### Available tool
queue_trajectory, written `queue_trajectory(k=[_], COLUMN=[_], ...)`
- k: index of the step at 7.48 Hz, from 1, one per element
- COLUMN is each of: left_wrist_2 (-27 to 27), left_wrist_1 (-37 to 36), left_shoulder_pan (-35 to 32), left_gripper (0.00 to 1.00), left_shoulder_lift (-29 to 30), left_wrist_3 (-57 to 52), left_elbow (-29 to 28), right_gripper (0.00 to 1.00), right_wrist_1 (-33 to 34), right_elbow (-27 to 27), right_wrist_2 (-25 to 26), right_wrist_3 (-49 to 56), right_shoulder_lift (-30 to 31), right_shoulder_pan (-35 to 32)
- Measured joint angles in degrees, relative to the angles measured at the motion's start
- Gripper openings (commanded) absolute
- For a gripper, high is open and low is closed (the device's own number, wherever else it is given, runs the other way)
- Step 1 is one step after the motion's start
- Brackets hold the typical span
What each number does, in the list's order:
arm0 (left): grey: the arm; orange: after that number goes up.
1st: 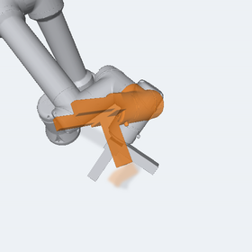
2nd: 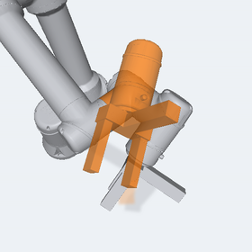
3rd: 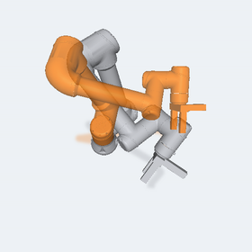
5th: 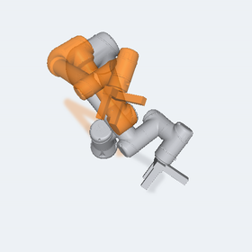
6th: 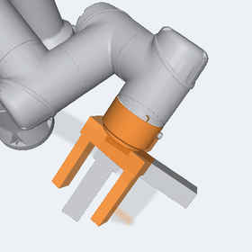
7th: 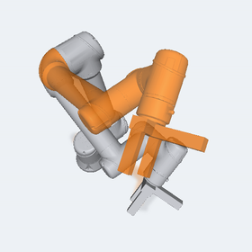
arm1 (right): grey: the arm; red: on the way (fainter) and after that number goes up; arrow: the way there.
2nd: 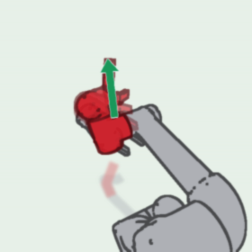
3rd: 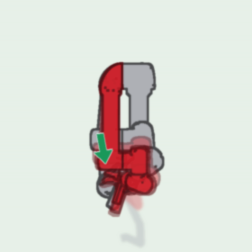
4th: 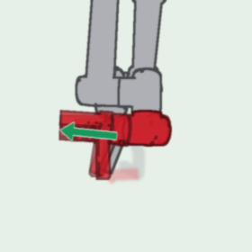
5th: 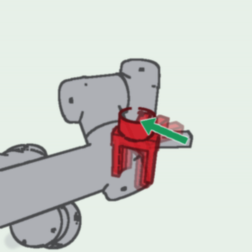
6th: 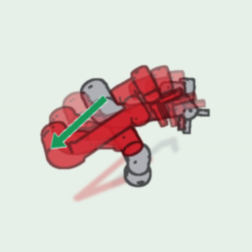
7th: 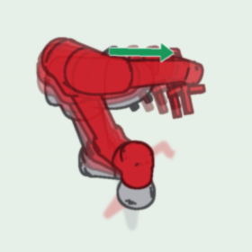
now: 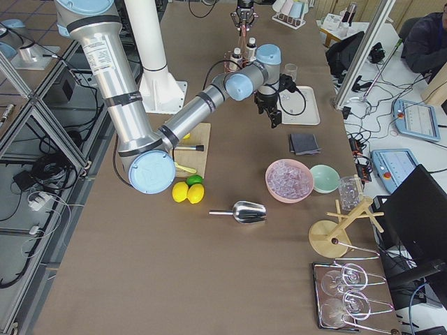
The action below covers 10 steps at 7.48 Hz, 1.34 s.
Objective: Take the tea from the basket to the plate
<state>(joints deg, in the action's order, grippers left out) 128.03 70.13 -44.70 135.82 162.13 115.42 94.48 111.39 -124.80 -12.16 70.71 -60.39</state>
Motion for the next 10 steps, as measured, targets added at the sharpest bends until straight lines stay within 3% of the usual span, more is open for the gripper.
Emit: queue_trajectory(k=[10], left_wrist_2=[-1.42], left_wrist_1=[7.4], left_shoulder_pan=[2.4], left_gripper=[0.0], left_shoulder_lift=[2.83], left_wrist_3=[1.06], left_elbow=[-8.19], right_gripper=[1.0], right_wrist_1=[0.59], right_elbow=[0.57], right_wrist_2=[0.08], right_wrist_3=[0.09], right_shoulder_lift=[0.88], right_shoulder_pan=[0.45])
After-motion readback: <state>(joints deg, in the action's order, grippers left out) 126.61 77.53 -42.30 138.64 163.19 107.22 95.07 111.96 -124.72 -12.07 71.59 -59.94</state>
